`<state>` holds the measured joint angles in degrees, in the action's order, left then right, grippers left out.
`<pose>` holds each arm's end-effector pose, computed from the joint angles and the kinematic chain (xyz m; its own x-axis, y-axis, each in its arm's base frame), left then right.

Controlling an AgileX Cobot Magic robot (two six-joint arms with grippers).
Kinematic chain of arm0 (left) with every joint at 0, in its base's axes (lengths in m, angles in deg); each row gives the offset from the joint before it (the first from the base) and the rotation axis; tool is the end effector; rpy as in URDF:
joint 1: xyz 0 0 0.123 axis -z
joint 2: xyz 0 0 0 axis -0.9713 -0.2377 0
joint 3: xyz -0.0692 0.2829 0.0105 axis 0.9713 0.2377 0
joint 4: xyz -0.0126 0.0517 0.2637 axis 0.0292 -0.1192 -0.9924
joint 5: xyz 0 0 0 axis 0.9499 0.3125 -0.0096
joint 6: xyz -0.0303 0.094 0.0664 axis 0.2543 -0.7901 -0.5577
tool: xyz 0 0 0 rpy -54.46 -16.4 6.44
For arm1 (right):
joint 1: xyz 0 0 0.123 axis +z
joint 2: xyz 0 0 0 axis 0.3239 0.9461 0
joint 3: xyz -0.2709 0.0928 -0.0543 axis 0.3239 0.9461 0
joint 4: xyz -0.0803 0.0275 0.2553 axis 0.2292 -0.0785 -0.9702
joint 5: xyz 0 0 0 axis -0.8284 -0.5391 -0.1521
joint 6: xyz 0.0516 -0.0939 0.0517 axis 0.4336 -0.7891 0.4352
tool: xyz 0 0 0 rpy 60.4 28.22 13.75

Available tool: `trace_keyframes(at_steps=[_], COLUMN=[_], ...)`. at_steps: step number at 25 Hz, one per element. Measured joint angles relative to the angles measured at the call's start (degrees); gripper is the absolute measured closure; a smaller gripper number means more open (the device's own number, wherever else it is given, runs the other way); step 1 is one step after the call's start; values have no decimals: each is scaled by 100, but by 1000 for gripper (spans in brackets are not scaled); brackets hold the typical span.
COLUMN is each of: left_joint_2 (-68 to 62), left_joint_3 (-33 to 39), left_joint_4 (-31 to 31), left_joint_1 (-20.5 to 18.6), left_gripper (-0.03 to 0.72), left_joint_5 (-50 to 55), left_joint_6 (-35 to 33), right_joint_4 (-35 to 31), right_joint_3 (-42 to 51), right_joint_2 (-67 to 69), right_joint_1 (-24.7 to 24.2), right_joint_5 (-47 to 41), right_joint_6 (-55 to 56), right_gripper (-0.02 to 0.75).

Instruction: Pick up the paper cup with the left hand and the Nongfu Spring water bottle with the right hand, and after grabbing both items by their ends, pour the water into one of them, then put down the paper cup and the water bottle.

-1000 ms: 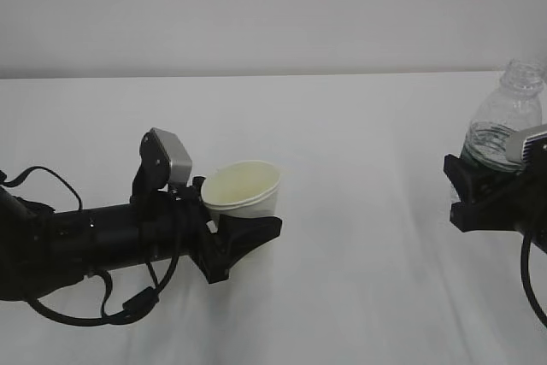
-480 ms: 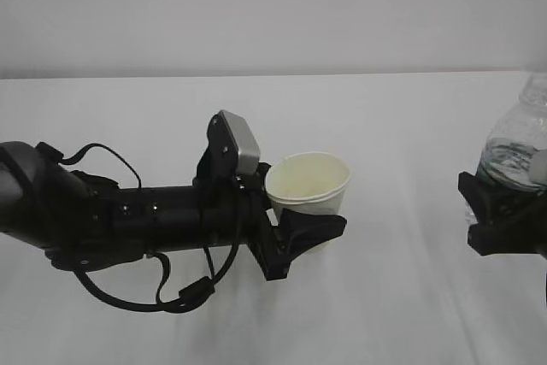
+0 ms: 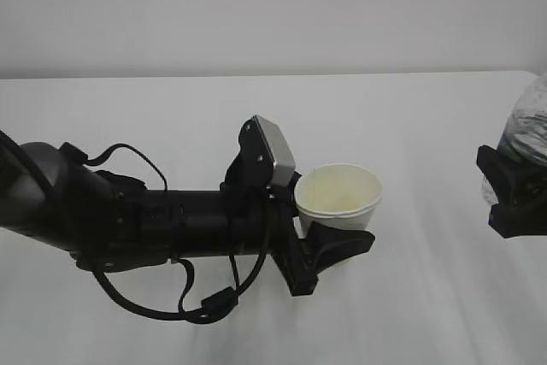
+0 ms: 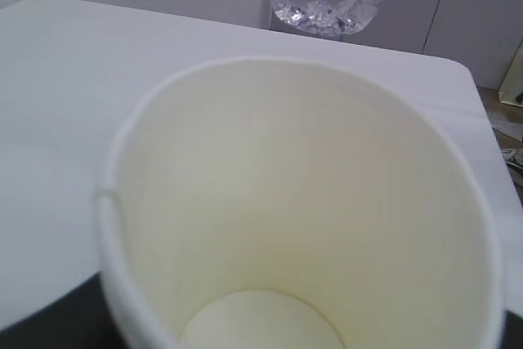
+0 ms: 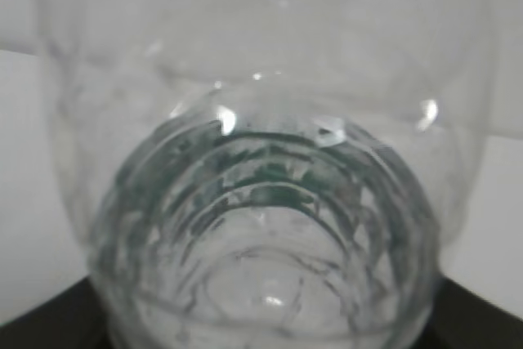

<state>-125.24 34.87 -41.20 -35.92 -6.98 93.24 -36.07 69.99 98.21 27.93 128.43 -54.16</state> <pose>0.2653 -0.3178 0.0969 -0.1222 0.2138 -0.9692 0.9716 0.2251 -0.0729 0.2355 0.0423 0.1596 -0.1565 -0.1525 -0.9758 -0.2168 0.9692 -0.1167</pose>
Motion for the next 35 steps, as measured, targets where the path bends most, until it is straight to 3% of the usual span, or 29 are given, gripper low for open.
trace_keyframes(at_steps=[9,13,35], left_joint_2=[0,0,0], left_joint_3=[-5,-5,-38], left_joint_4=[-71,-90,-239], left_joint_1=[372,445,571], left_gripper=[225,225,225], left_joint_5=[0,0,0], left_joint_6=[9,67,112], right_joint_4=[0,304,468], right_joint_3=[-86,-281,-379], right_joint_2=[-809,-925,-925], right_joint_1=[0,0,0], right_joint_5=[-1265,-1842,-1976], right_joint_6=[-114,-139,-1430], right_gripper=[283,283,284])
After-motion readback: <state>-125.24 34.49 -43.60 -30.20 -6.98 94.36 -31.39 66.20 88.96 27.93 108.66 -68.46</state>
